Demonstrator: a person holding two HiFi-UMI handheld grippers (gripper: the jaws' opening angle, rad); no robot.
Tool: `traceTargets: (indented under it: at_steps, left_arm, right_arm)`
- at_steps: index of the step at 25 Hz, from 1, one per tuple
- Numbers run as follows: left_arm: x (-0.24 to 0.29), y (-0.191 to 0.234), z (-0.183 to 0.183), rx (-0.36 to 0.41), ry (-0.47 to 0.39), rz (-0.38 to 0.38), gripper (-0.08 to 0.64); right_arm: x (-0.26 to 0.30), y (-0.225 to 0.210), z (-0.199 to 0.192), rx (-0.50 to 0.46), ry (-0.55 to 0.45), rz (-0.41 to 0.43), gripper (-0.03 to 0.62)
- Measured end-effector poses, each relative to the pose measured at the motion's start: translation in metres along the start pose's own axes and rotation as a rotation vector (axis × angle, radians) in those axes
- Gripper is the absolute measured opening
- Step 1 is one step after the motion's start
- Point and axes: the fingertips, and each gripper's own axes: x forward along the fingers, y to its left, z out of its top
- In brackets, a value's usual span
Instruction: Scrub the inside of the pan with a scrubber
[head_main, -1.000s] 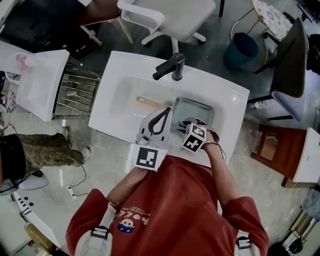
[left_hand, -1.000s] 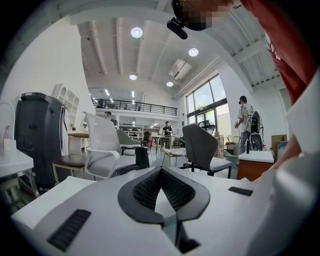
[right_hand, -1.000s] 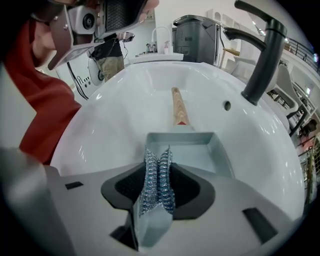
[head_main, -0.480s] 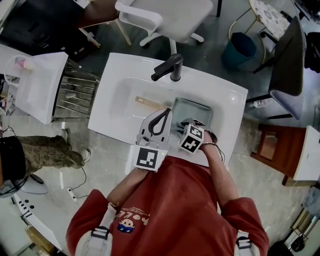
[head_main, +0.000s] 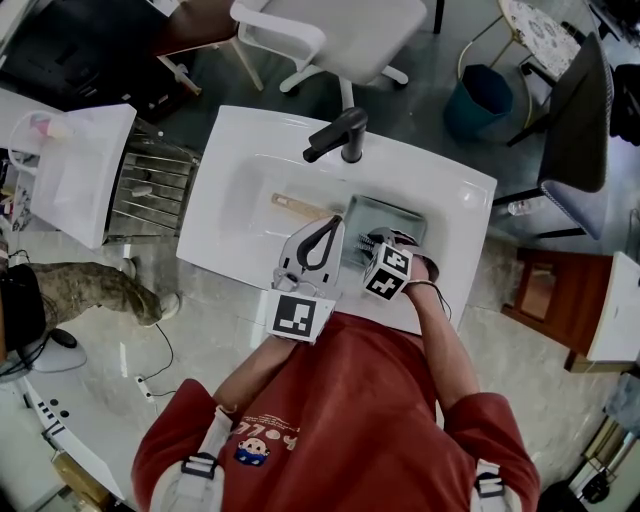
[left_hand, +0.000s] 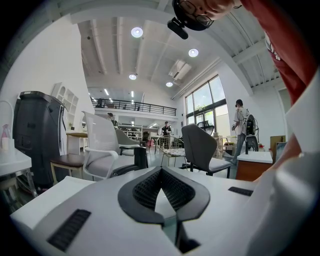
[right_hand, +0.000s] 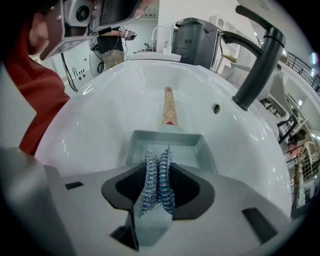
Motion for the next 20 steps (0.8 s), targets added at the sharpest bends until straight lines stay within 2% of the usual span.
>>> traceTargets:
  at_steps: [12, 20]
  left_arm:
    - [0.001, 0.006, 0.004, 0.012, 0.004, 0.008, 0.014]
    - [-0.001, 0.010, 0.009, 0.004, 0.030, 0.005, 0.014]
  right_arm:
    - [0.009, -0.050, -0.001, -0.108, -0.015, -0.216, 0.160]
    - [0.013, -0.064, -0.001, -0.140, -0.027, -0.302, 0.160]
